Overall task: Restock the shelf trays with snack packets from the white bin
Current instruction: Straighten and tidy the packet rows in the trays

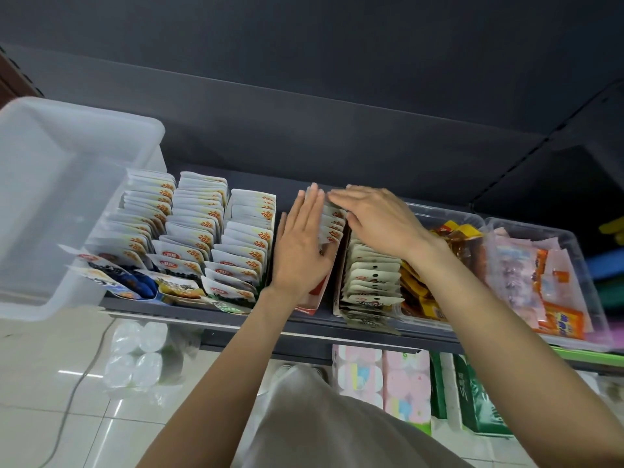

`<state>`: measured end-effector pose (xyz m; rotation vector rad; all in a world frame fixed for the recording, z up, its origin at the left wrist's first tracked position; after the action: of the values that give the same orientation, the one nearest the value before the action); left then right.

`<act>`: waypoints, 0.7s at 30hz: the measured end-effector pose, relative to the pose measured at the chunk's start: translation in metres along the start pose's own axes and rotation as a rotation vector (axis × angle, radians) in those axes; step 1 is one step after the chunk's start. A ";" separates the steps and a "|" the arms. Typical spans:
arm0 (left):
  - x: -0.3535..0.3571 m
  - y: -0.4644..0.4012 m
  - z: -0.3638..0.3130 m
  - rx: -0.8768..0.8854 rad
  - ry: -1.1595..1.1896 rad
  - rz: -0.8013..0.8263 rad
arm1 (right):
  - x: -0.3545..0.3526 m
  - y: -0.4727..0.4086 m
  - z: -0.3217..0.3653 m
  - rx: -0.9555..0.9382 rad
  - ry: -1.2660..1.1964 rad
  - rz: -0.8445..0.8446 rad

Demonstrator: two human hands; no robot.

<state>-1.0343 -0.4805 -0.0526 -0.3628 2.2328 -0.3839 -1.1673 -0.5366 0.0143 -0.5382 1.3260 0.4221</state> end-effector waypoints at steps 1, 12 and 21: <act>0.000 0.000 0.000 0.039 -0.080 0.027 | 0.000 0.000 0.000 -0.006 -0.010 -0.023; -0.005 -0.011 -0.005 0.099 -0.480 0.125 | 0.007 -0.028 -0.002 0.240 -0.207 -0.173; -0.011 -0.023 -0.015 0.065 -0.517 0.092 | 0.005 -0.032 -0.007 0.251 -0.254 -0.175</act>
<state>-1.0363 -0.4947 -0.0273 -0.2848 1.7208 -0.2747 -1.1534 -0.5665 0.0121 -0.3725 1.0584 0.1690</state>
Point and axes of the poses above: each hand's wrist, its own y-axis away from the middle knuckle, its own x-axis out of the palm, z = x × y, the point moved 1 cm from there along -y, towards the middle knuckle, and after that the axes turned 11 degrees about -z, right-handed, at the moved point
